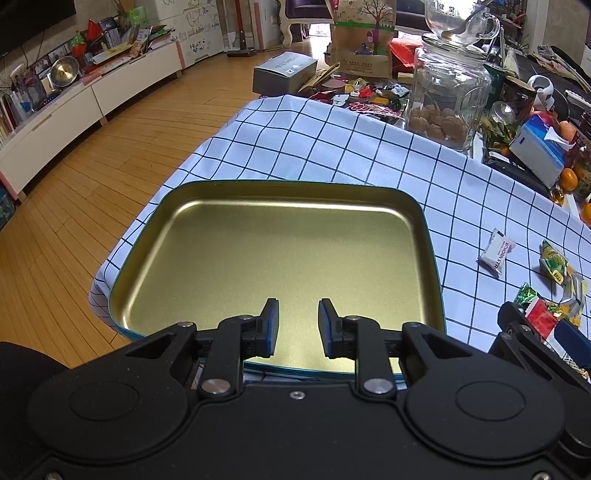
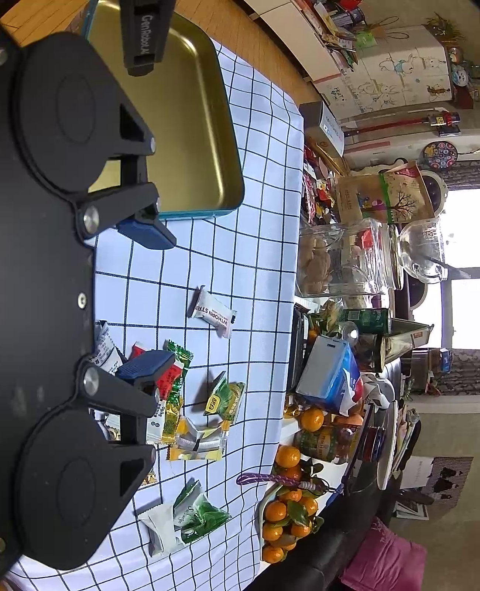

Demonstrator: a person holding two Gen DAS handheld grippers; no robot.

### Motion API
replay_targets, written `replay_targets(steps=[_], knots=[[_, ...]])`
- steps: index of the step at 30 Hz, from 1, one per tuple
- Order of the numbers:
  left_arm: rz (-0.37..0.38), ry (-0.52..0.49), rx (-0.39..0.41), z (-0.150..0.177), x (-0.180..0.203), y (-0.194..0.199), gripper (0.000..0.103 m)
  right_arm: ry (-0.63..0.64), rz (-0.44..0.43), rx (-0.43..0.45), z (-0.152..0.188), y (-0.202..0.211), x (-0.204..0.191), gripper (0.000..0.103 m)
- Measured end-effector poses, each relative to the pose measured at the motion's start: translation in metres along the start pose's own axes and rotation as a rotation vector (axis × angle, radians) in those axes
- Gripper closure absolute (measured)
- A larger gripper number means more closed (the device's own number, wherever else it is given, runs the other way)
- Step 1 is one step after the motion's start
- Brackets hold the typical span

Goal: Organize snacks

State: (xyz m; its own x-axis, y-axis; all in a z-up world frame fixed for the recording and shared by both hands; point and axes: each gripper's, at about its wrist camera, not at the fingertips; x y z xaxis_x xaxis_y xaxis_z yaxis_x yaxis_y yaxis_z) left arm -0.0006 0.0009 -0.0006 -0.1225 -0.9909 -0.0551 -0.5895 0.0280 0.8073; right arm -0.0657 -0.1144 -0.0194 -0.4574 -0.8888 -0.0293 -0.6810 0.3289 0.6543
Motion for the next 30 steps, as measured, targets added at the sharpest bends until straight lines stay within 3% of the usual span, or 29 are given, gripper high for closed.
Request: replay_targets(steps=[18,30], knots=[[0.012,0.016,-0.017,-0.002,0.0,-0.001,0.069,-0.012,0.001,-0.007,0.0,-0.001,0.002,0.04],[0.064,0.041,-0.075,-0.002,0.008,-0.007,0.069,-0.082,0.024,-0.004,-0.005,-0.004,0.018,0.04]])
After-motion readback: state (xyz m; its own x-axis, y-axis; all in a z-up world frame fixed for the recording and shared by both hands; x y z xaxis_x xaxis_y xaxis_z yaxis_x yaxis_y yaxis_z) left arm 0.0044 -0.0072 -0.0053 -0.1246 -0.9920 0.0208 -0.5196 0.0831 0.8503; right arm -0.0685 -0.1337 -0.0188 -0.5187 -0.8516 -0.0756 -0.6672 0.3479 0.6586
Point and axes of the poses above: each gripper's, at about its wrist camera, not at the fingertips, and y roughly against the way its jaws point, x to its right, z to its underside
